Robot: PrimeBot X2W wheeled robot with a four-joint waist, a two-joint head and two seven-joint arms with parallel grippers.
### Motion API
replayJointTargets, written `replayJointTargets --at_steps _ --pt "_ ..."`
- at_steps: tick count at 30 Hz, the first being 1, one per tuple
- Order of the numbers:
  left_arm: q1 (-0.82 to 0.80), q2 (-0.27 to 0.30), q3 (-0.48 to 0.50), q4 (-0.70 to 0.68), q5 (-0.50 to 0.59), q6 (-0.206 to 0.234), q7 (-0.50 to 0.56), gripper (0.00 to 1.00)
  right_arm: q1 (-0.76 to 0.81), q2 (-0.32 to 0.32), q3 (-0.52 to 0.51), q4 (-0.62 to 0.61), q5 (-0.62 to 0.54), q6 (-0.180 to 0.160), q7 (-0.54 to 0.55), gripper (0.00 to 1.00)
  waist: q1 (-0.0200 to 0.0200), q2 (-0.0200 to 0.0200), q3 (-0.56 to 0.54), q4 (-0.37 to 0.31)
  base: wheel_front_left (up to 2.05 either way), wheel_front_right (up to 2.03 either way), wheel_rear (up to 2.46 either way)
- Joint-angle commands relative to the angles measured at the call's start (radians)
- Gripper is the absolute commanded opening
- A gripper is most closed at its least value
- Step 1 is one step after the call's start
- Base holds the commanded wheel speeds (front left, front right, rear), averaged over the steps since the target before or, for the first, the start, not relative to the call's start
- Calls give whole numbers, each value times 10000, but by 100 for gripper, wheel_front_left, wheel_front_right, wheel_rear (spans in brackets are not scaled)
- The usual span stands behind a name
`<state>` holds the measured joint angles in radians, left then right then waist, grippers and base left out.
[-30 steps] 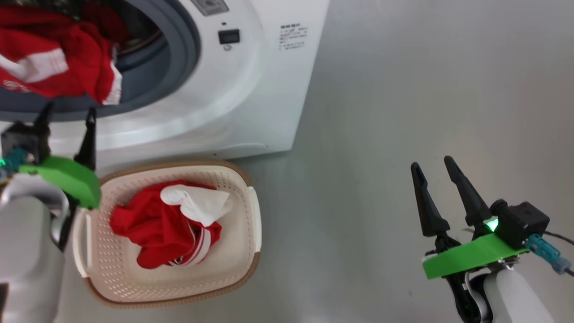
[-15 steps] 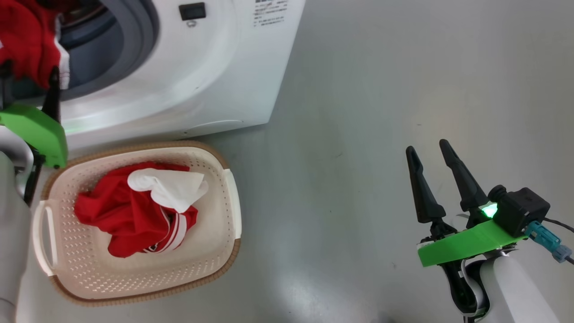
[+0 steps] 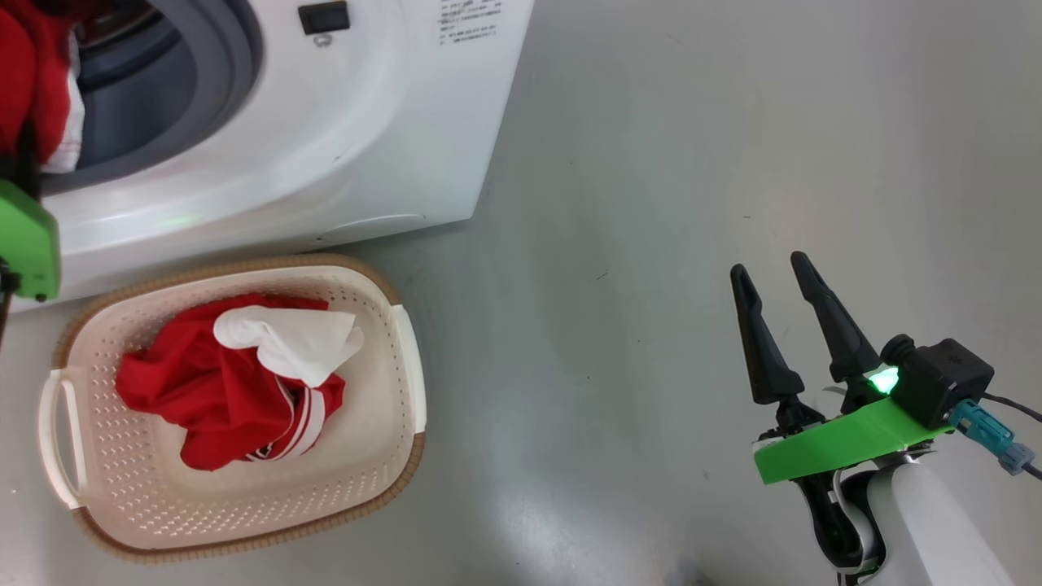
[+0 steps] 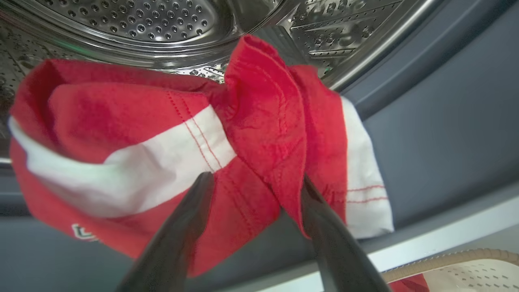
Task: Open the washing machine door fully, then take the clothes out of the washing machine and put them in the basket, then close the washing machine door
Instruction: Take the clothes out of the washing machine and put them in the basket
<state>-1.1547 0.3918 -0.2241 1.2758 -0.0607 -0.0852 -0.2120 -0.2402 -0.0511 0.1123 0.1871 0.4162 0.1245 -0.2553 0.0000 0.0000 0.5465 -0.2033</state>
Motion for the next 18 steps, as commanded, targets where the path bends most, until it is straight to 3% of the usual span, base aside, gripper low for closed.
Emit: replayJointTargets --at_steps 1,6,7,8,9,11,12,18 --pt "-169 614 111 -88 45 122 21 100 -87 8 253 -256 115 62 -65 100 0 0 -5 -20 0 0 0" --pt "-214 693 13 8 16 112 210 100 -83 8 315 -264 124 62 -65 100 0 0 -16 -58 0 0 0" --pt "-226 709 -2 20 8 117 238 86 -87 8 315 -270 124 62 -65 100 0 0 -16 -66 0 0 0" --pt "-239 721 -27 32 9 121 276 57 -89 8 310 -279 125 62 -65 100 0 0 -15 -73 0 0 0" --pt "-254 732 -48 41 6 124 301 39 -90 8 303 -288 124 62 -65 100 0 0 -16 -78 0 0 0" --pt "-280 742 -81 57 -11 138 332 19 -86 8 286 -302 121 62 -65 100 0 0 -20 -82 0 0 0" --pt "-288 751 -93 65 -25 137 351 2 -83 8 283 -307 122 62 -65 100 0 0 -23 -84 0 0 0" --pt "-358 732 -145 90 -135 127 261 0 -83 9 254 -315 137 62 -65 100 0 0 -47 -45 0 0 0"
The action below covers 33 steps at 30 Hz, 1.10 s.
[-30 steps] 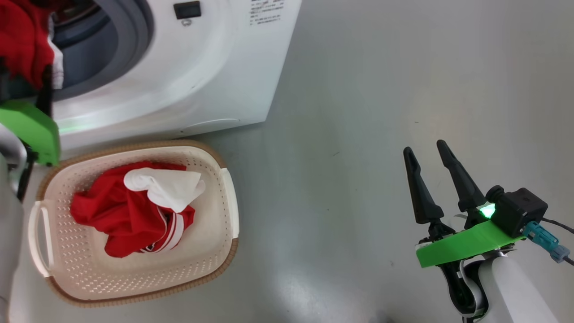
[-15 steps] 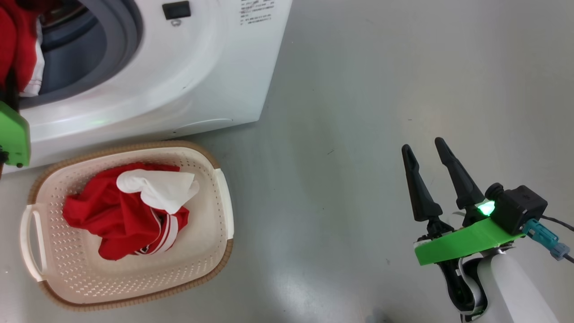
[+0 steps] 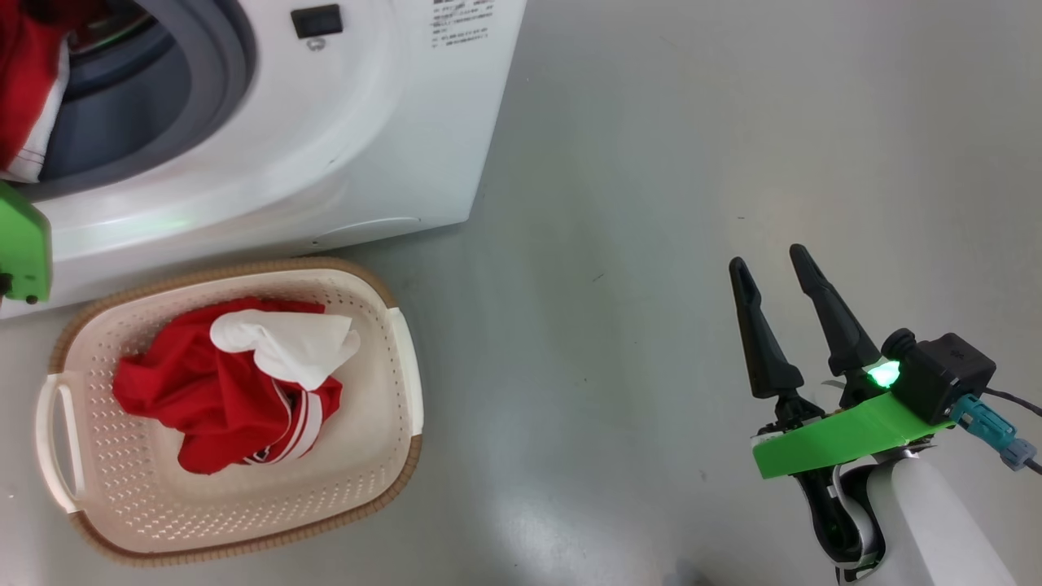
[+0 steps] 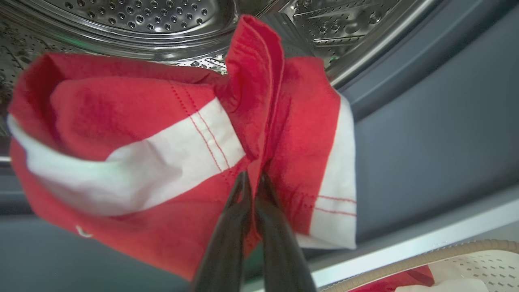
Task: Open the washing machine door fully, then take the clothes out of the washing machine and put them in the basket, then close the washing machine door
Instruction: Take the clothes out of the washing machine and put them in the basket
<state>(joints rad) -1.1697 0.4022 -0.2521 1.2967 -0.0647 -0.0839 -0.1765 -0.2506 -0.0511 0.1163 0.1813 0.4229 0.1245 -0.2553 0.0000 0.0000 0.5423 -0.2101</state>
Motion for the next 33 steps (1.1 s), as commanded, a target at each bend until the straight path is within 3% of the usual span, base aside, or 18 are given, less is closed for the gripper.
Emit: replayJointTargets --at_steps 1,12,22,33 --pt "-220 603 145 -118 -136 105 -165 0 19 9 207 -251 68 62 -65 100 0 0 -27 42 0 0 0" --pt "168 72 873 -749 -1211 -98 -831 0 87 9 52 -155 -32 62 -65 100 0 0 -463 329 0 0 0" --pt "2197 -506 2556 -4663 -2260 -227 -850 0 315 9 -90 -121 -206 62 -65 100 0 0 -1018 699 0 0 0" --pt "4174 -1588 4294 -8252 -2160 -416 -852 0 539 9 -251 -49 -380 62 -65 100 0 0 -1492 1036 0 0 0"
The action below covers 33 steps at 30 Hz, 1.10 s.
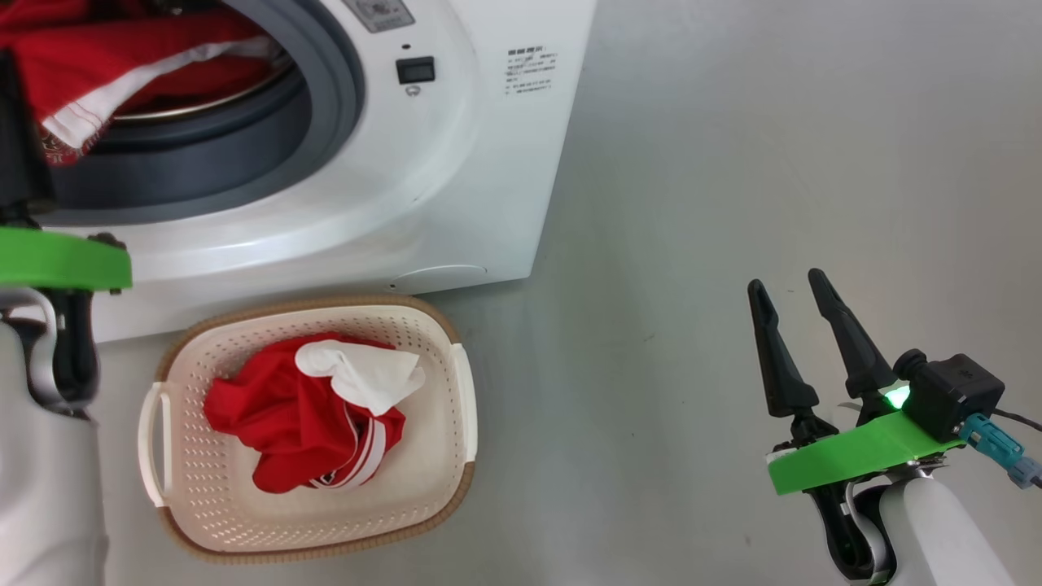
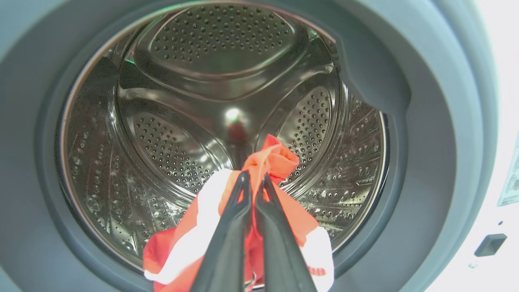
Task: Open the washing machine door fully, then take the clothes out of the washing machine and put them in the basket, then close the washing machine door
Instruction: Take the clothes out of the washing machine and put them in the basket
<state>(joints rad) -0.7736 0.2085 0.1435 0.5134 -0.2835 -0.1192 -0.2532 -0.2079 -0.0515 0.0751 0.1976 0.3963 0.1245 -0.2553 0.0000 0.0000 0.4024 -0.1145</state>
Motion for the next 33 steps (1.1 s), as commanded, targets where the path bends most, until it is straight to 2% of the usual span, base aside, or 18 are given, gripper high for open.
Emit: replayJointTargets --at_steps 1,9,23,28,33 --pt "352 263 439 -682 51 -76 -85 0 127 13 160 -210 -121 62 -65 100 0 0 -113 97 0 0 0" --pt "1396 -359 769 -2756 -74 -111 -85 0 239 13 94 -190 -222 62 -65 100 0 0 -291 310 0 0 0" --pt "3023 -857 941 -5724 -326 -114 -85 0 453 13 12 -170 -375 62 -65 100 0 0 -631 480 0 0 0" --pt "3501 -1007 904 -6489 -304 -114 -85 0 510 13 27 -167 -395 62 -65 100 0 0 -682 538 0 0 0" --pt "3979 -1118 763 -6562 -198 -114 -85 0 520 13 37 -167 -418 62 -65 100 0 0 -679 578 0 0 0"
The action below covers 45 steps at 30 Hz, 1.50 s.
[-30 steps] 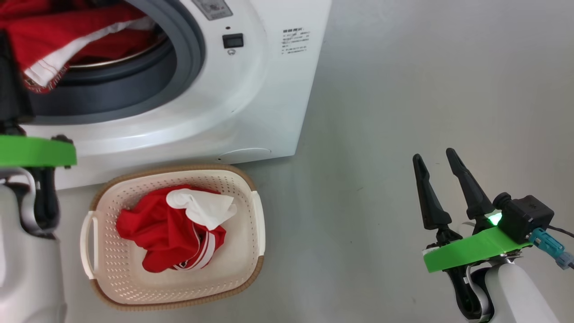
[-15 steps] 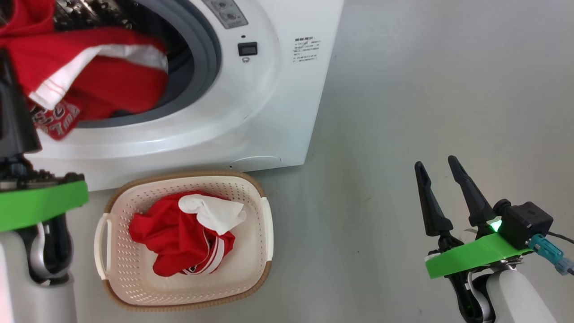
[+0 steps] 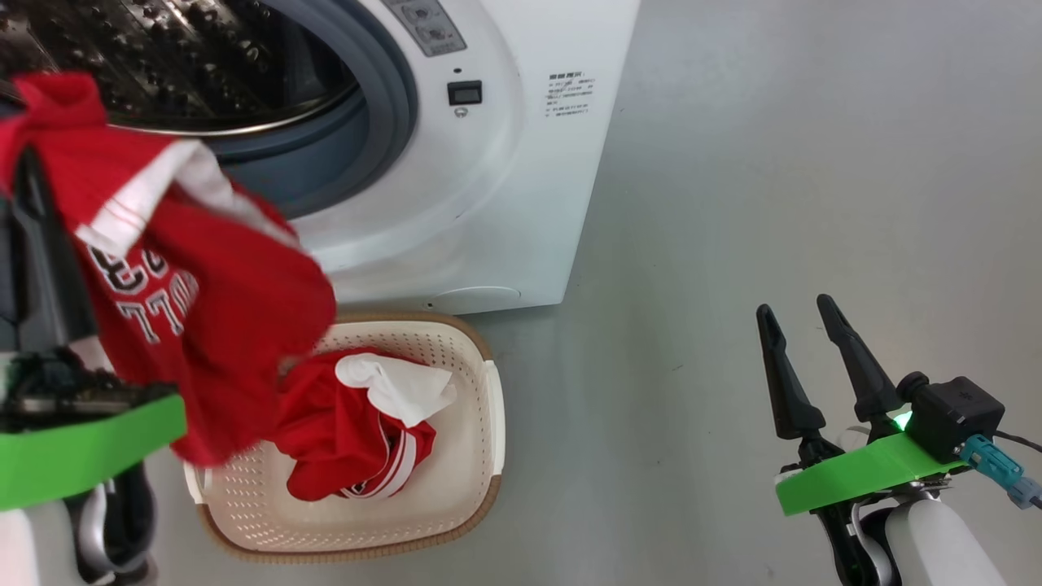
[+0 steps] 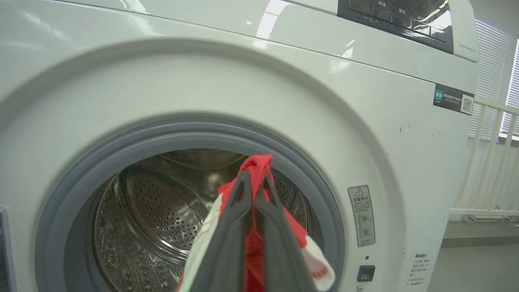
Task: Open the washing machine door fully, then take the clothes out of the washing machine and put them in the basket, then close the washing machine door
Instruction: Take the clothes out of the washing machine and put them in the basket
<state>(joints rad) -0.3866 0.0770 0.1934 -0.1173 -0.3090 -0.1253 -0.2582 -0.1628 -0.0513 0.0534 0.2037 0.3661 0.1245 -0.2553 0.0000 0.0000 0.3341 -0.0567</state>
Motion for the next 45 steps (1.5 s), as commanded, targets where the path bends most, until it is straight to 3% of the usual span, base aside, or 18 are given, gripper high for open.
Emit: replayJointTargets --at_steps 1,15,28,45 --pt "212 171 230 -170 54 -53 -36 0 63 11 265 -232 -120 62 -65 100 0 0 23 0 0 0 0" --pt "1090 -4 -409 3263 356 -53 -36 0 -319 11 350 -368 -74 62 -65 100 0 0 911 -114 0 0 0" --pt "205 549 -1518 6135 607 -53 -36 0 -753 11 391 -554 -13 62 -65 100 0 0 2014 -353 0 0 0" --pt "-2178 1093 -2513 10151 674 -53 -36 0 -1519 11 649 -801 72 62 -65 100 0 0 3756 -575 0 0 0"
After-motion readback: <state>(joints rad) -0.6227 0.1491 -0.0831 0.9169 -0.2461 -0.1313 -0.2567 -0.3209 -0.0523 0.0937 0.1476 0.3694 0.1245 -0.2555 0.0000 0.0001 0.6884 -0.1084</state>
